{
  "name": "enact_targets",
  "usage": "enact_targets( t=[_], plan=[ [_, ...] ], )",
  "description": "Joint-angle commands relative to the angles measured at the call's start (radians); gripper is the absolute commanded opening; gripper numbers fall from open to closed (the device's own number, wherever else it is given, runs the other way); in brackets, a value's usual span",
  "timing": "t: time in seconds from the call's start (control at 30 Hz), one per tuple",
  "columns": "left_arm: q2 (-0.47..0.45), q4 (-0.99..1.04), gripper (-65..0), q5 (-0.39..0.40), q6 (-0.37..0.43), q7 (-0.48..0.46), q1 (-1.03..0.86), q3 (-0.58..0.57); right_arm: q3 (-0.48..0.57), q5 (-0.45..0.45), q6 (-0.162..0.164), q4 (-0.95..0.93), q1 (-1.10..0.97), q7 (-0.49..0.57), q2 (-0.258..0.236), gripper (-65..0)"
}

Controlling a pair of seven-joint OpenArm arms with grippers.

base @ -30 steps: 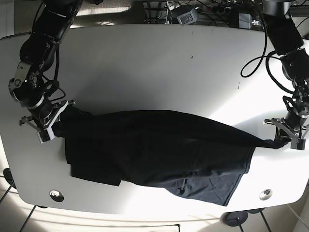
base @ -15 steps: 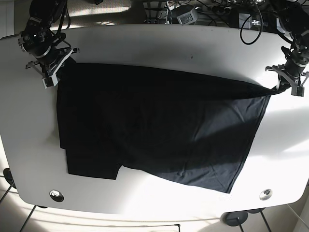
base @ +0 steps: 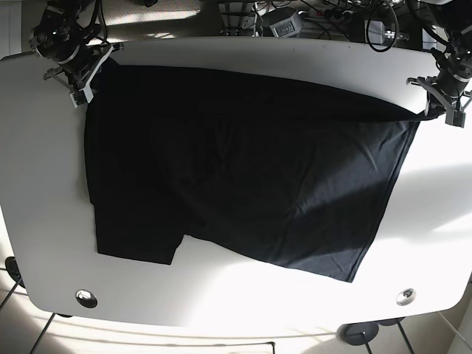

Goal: Fold the T-shirt properly

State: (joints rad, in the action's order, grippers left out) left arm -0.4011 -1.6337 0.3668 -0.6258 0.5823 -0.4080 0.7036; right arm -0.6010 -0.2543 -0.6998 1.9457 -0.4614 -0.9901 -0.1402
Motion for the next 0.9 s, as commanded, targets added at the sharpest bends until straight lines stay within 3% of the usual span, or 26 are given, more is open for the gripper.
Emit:
enact_targets(
  t=[0.03, 0.17, 0.47, 0.53, 0.63, 0.67, 0.7, 0.77, 0.9],
  plan=[
    [-0.025, -0.009, -65.0, 0.008, 0.007, -0.023, 0.062, 0.004, -0.015, 0.005, 0.002, 0.019, 0.003, 0.007, 0.0, -62.9],
    [-0.074, 0.117, -65.0, -0.038, 0.007, -0.023, 0.206, -0.124, -0.015, 0.005, 0.002, 0.019, 0.005, 0.007, -0.002, -62.9],
    [-0.077, 0.323, -65.0, -0.203, 0.007, -0.023, 0.446, -0.244, -0.015, 0.005, 0.002, 0.021, 0.005, 0.007, 0.006, -62.9],
    [-0.077, 0.341, -53.6, -0.231, 0.007, -0.023, 0.475, -0.264, -0.015, 0.005, 0.002, 0.021, 0.003, 0.007, 0.006, -62.9],
    [-0.075, 0.339, -26.2, -0.233, 0.008, -0.023, 0.499, -0.266, -0.015, 0.005, 0.002, 0.021, 0.003, 0.007, 0.006, -62.9],
    [-0.074, 0.338, -20.1, -0.231, 0.01, -0.023, 0.499, -0.266, -0.015, 0.005, 0.002, 0.021, 0.003, 0.007, 0.006, -62.9],
    [-0.074, 0.336, -17.6, -0.229, 0.01, -0.023, 0.501, -0.266, -0.015, 0.005, 0.002, 0.021, 0.005, 0.007, 0.006, -62.9],
    [-0.075, 0.31, -19.9, -0.213, 0.008, -0.026, 0.501, -0.264, -0.015, 0.005, 0.002, 0.021, 0.005, 0.007, 0.007, -62.9],
    [-0.117, 0.235, -21.0, -0.084, 0.007, -0.026, 0.444, -0.258, -0.015, 0.003, 0.002, 0.024, 0.013, 0.043, 0.04, -62.8]
  ],
)
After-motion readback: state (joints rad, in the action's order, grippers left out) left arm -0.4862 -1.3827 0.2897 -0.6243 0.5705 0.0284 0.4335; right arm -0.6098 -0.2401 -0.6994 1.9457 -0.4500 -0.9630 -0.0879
